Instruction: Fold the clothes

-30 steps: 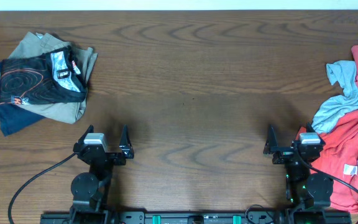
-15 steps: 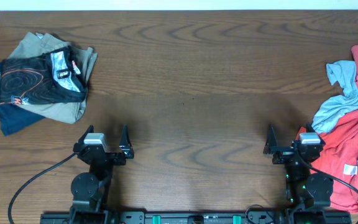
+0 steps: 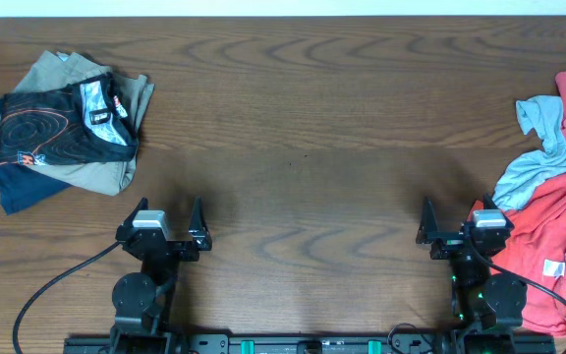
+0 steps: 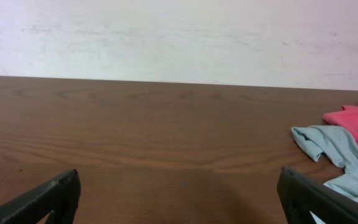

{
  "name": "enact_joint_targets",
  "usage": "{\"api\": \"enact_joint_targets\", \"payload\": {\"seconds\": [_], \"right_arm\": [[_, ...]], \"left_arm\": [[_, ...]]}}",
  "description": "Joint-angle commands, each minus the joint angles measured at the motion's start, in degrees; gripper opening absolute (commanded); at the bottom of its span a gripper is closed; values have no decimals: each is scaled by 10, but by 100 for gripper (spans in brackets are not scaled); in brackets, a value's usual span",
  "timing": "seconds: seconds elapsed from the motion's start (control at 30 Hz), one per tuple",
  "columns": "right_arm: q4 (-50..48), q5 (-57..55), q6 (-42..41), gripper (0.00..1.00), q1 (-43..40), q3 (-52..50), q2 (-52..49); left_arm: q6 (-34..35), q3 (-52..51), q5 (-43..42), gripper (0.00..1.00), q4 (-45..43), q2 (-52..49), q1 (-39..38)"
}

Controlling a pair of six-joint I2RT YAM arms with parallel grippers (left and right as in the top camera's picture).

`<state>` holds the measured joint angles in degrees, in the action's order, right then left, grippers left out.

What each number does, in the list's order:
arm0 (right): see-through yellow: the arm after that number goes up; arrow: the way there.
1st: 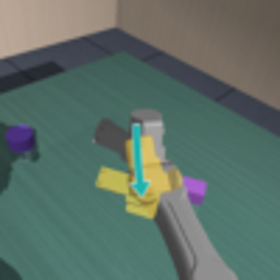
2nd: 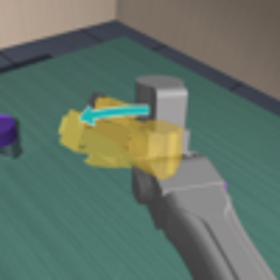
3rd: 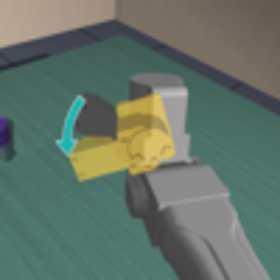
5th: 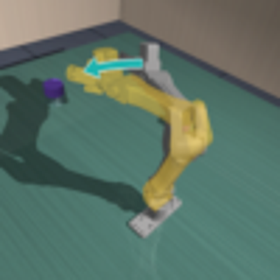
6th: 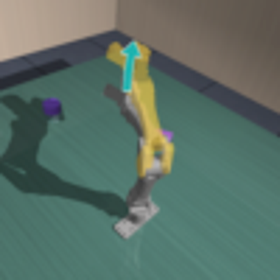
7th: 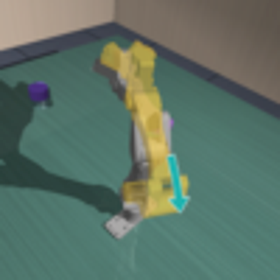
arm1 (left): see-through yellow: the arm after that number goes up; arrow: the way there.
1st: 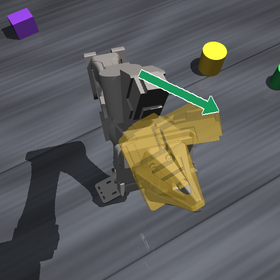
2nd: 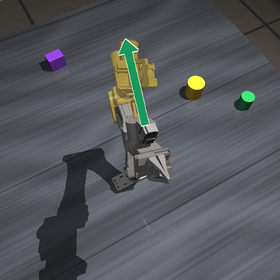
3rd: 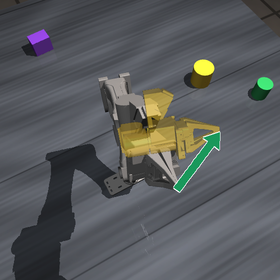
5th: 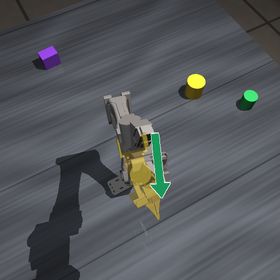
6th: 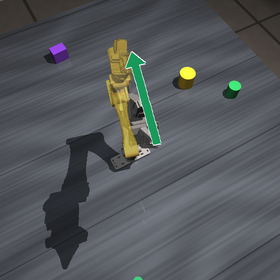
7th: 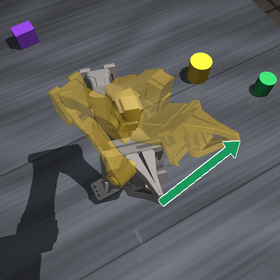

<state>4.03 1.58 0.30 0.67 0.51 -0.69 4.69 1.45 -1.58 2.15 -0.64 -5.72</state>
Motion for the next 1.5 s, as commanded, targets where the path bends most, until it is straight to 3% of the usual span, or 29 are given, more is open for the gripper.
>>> {"api": "enact_joint_targets", "payload": {"seconds": [0.0, 0.8, 1.1, 1.47], "right_arm": [[0, 3, 4, 99, 7, -2, 3], [-2, -12, 10, 99, 7, -2, 3], [-2, -7, -98, 99, 7, 0, 3], [139, -44, -99, 99, 7, 103, -44]], "left_arm": [[5, -12, -3, 98, 18, -1, 3], [-3, -12, -3, 98, 16, -1, 3], [0, -12, -4, 98, 17, -1, 3], [6, 78, -29, 98, 123, -86, 3]]}}
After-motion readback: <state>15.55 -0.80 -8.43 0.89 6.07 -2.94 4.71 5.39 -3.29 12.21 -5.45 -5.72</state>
